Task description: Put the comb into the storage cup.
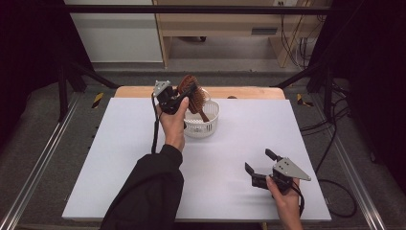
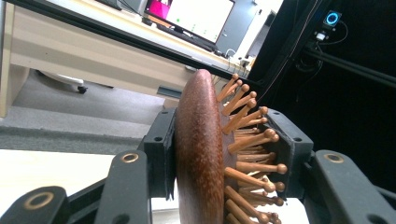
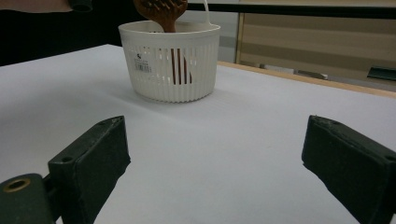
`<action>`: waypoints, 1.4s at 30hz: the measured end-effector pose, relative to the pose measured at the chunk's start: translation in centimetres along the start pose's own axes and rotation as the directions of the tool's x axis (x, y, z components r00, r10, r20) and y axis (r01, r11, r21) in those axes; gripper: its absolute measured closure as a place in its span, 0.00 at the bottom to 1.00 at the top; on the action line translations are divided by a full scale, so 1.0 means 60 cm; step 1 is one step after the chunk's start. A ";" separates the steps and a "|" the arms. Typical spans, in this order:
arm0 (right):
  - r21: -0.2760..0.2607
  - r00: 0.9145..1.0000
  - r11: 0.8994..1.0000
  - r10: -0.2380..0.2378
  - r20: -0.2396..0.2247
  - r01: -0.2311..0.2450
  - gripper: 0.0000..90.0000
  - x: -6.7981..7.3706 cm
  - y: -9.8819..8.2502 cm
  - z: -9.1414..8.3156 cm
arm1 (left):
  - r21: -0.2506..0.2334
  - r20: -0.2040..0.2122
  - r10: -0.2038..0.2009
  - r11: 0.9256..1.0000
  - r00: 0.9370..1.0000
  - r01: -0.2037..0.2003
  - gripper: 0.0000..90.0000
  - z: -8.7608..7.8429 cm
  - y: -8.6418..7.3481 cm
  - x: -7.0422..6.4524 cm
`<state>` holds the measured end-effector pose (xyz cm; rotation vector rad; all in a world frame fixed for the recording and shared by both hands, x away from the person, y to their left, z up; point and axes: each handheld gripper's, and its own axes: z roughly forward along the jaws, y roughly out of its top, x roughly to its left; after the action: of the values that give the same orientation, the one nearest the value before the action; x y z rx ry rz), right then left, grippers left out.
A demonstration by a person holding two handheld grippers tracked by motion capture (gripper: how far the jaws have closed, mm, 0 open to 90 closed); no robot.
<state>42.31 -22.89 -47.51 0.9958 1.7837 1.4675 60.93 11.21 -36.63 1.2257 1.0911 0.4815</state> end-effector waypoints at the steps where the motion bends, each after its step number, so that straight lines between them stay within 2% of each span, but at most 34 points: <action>1: 0.001 1.000 1.000 0.000 -0.001 0.000 0.09 0.000 0.000 0.000 | -0.001 0.000 -0.001 1.000 1.000 0.001 0.56 0.000 0.000 0.000; 4: 0.001 1.000 1.000 -0.001 -0.002 0.001 0.09 0.000 0.000 0.000 | -0.005 -0.003 0.013 1.000 1.000 -0.013 0.56 0.000 -0.002 -0.002; 8: 0.003 1.000 1.000 -0.001 -0.004 0.001 0.09 0.000 0.000 0.001 | -0.007 0.000 0.006 1.000 1.000 -0.006 0.56 0.000 -0.007 -0.001; 15: 0.007 1.000 1.000 -0.001 -0.011 0.001 0.09 0.001 -0.001 0.001 | -0.001 0.004 0.023 1.000 1.000 -0.023 0.56 0.001 -0.019 -0.001; 23: 0.009 1.000 1.000 -0.006 -0.011 0.006 0.09 0.003 -0.001 0.003 | 0.006 0.010 0.041 0.999 0.999 -0.041 0.55 -0.003 -0.019 -0.001; 27: 0.011 1.000 1.000 -0.007 -0.012 0.007 0.09 0.003 -0.001 0.003 | 0.018 0.005 0.042 0.999 0.999 -0.042 0.55 -0.006 -0.017 0.005; 31: 0.011 1.000 1.000 -0.003 -0.012 0.004 0.09 0.002 -0.001 0.003 | 0.050 0.000 0.061 0.997 0.998 -0.060 0.54 -0.011 -0.012 0.014; 37: 0.020 1.000 1.000 -0.008 -0.014 0.008 0.09 0.003 -0.002 0.005 | 0.064 -0.003 0.068 0.996 0.998 -0.067 0.53 -0.016 -0.012 0.025; 42: 0.021 1.000 1.000 -0.010 -0.012 0.010 0.09 0.002 -0.003 0.005 | 0.066 -0.008 0.055 0.996 0.998 -0.054 0.52 -0.020 -0.013 0.032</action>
<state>42.47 -22.63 -47.73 0.9897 1.8135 1.4542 60.58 13.11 -38.07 1.3145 1.0910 0.4967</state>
